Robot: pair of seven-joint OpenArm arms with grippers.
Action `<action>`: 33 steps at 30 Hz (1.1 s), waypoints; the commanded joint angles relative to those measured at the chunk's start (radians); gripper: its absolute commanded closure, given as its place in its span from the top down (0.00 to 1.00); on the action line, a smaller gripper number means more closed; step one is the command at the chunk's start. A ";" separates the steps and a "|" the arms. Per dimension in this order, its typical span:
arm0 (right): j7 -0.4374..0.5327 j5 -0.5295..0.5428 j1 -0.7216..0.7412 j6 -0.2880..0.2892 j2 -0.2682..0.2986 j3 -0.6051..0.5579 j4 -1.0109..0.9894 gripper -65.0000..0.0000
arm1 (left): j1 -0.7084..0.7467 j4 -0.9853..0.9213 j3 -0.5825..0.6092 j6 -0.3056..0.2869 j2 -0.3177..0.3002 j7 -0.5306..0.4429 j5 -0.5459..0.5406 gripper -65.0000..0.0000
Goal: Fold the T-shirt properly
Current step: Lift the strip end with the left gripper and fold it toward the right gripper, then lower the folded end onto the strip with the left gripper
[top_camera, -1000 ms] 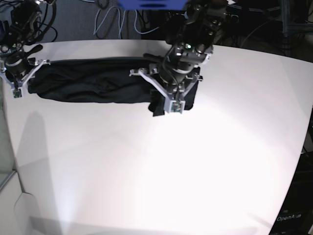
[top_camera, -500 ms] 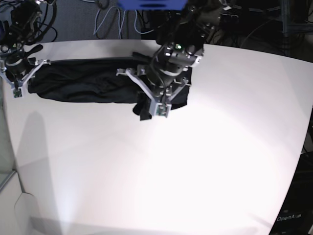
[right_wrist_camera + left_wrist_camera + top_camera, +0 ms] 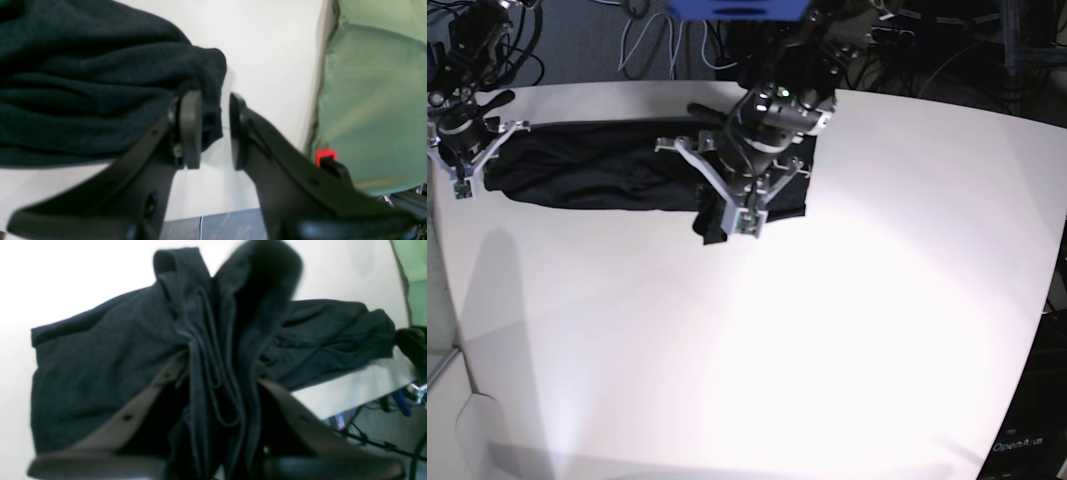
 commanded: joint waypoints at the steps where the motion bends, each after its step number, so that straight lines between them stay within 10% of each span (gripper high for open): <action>1: 0.015 0.005 0.003 -0.004 0.015 0.003 0.019 0.26 | -0.018 0.018 0.017 -0.008 0.010 -0.018 -0.008 0.00; 21: 0.015 0.005 0.000 -0.004 0.013 0.003 0.019 0.26 | -0.032 -0.044 0.046 -0.008 0.010 -0.020 -0.008 0.00; 29: 0.015 0.005 -0.001 -0.004 0.013 0.003 0.019 0.26 | -0.037 -0.040 0.047 -0.011 0.024 -0.021 -0.009 0.44; 33: 0.015 0.005 -0.001 -0.004 0.013 0.003 0.019 0.26 | -0.037 -0.040 0.112 -0.012 0.013 -0.101 -0.009 0.48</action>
